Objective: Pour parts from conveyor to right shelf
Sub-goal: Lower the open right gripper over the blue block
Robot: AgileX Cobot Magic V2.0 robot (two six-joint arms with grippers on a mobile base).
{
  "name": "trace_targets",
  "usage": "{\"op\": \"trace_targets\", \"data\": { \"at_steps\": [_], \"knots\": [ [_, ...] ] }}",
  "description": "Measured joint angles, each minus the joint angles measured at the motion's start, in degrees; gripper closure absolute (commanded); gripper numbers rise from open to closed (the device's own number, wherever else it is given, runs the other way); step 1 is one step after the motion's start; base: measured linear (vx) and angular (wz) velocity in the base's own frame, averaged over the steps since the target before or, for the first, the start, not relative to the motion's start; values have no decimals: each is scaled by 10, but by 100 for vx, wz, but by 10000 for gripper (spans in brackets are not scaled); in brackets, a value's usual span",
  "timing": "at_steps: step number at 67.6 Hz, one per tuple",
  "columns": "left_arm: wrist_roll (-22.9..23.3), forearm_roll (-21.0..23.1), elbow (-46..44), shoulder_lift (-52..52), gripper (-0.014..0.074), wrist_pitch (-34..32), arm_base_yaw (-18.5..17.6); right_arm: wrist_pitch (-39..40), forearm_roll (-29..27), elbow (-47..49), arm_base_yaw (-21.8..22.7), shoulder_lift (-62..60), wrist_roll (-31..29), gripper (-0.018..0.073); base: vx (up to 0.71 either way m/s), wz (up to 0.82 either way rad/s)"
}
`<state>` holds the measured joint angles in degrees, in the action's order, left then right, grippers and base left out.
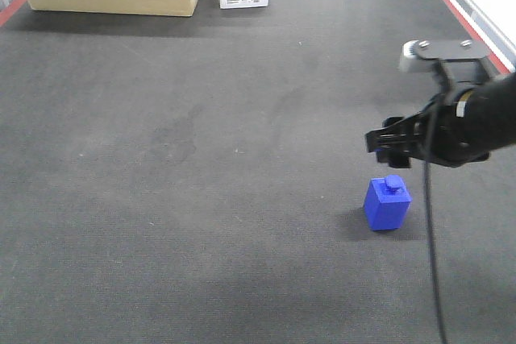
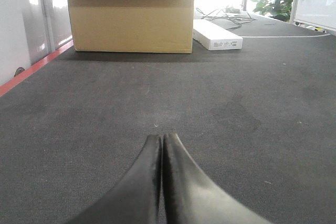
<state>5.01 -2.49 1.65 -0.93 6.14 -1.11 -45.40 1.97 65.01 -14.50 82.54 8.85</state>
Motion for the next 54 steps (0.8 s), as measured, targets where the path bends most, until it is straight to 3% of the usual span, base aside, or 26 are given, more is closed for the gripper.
{"op": "trace_targets", "data": {
  "at_steps": [16, 54],
  "knots": [
    [0, 0, 0, 0, 603, 0, 0, -43, 1, 42, 9, 75, 20, 38, 0, 0],
    [0, 0, 0, 0, 603, 0, 0, -44, 11, 58, 21, 160, 38, 41, 0, 0]
  ]
}}
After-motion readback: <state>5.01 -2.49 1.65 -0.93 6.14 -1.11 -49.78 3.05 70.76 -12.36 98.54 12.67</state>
